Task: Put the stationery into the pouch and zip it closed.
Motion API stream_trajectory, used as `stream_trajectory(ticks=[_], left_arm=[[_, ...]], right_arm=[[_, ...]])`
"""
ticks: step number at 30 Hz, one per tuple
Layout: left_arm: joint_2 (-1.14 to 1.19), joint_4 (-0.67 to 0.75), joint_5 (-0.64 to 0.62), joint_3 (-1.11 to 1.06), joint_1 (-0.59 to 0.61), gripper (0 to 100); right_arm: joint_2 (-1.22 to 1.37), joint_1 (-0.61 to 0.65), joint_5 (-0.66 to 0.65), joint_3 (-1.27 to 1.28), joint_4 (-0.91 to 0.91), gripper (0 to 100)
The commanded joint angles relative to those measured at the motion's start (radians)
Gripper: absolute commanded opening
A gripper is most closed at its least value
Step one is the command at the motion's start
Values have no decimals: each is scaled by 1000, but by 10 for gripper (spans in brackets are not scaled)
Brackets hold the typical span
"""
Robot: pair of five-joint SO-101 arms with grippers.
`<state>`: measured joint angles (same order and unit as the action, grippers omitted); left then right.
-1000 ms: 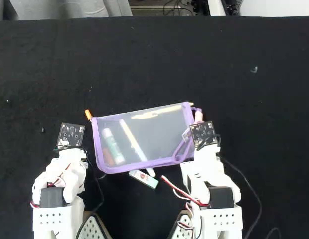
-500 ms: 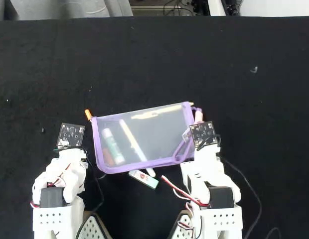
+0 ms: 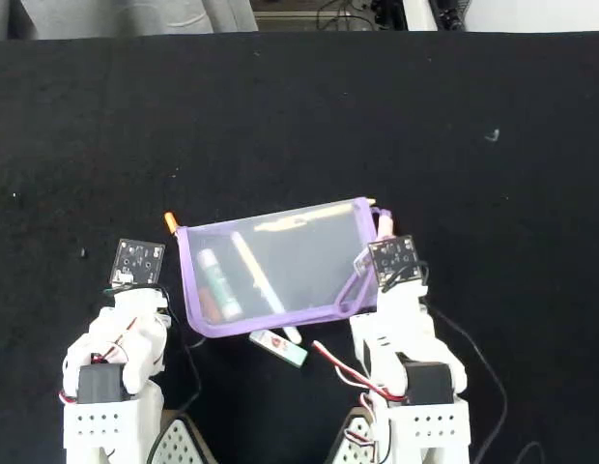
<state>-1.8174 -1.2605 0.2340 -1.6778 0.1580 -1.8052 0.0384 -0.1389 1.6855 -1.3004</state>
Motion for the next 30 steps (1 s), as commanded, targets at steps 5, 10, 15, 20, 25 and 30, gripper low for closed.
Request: stream_trajectory(ticks=[5, 10, 15, 20, 25, 30], left_arm=[[-2, 12, 12, -22, 7, 30], [-2, 12, 12, -22, 7, 30], [-2, 12, 12, -22, 7, 30], [-2, 12, 12, -22, 7, 30], [-2, 12, 12, -22, 7, 30], [-2, 12, 12, -22, 7, 30]], right_arm=[[-88, 12, -2, -5, 3, 12], [-87, 5, -2, -127, 21, 12], [-87, -5, 0, -245, 9, 12], [-87, -5, 0, -335, 11, 12], [-87, -5, 0, -380, 48, 43], [-87, -5, 8, -341, 83, 193]])
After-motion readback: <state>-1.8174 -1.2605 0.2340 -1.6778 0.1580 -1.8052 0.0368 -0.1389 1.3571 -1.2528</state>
